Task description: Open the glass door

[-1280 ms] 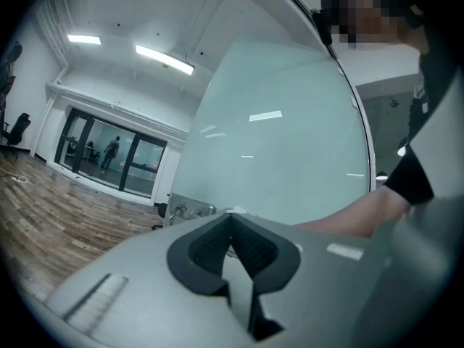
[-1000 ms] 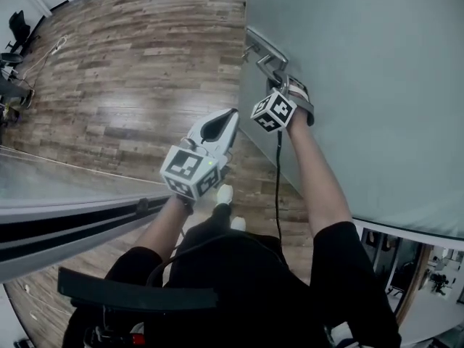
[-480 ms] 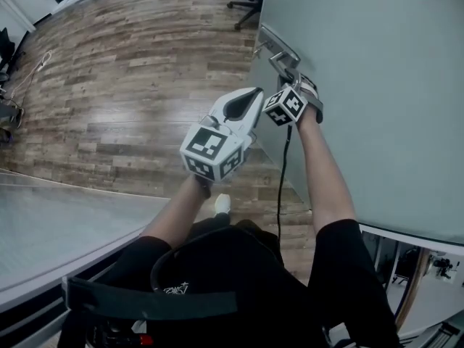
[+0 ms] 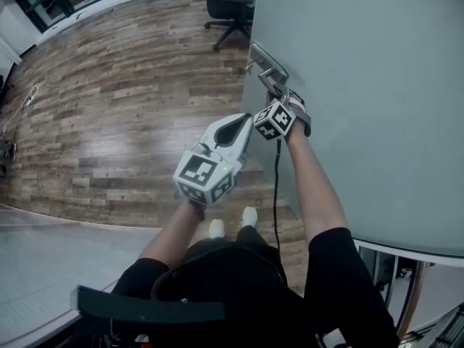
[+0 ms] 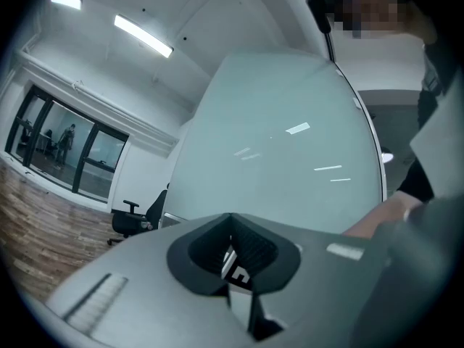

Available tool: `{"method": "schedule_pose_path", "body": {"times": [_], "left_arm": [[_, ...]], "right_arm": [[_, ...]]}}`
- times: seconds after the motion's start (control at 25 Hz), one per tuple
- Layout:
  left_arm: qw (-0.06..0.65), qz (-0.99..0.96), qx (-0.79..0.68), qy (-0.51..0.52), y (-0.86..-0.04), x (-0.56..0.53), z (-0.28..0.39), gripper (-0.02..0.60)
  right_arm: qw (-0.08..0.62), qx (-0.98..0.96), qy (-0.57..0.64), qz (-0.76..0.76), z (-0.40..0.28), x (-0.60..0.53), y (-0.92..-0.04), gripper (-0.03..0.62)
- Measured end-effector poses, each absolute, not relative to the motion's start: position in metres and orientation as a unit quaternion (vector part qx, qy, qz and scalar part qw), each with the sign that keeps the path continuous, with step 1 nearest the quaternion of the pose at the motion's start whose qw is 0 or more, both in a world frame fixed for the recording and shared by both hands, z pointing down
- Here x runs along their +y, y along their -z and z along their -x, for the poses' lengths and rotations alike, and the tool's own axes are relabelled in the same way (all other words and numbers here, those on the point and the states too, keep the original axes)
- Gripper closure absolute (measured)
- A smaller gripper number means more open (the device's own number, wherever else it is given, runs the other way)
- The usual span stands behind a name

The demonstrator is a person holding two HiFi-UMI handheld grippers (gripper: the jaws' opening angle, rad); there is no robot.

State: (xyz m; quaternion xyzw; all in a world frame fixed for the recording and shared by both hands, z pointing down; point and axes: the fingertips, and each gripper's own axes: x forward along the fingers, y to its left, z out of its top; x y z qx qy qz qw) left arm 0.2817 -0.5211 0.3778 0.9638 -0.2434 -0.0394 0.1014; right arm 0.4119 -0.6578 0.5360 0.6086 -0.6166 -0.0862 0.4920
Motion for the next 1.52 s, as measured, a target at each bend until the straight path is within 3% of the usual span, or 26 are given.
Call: {"method": "schedule_pose_path", "body": {"times": [0.84, 1.52], "left_arm": [[0.087, -0.977, -0.193, 0.032, -0.394, -0.588, -0.411, 0.580], [0.112, -0.986, -0.124, 0.013, -0.410, -0.624, -0.440, 0.580]], "right_arm": [[0.491, -0.560, 0.025, -0.667, -0.543, -0.708, -0.550, 0.523], [0.511, -0.520, -0.003, -0.684, -0.617, -0.703, -0.561, 0.514]]}}
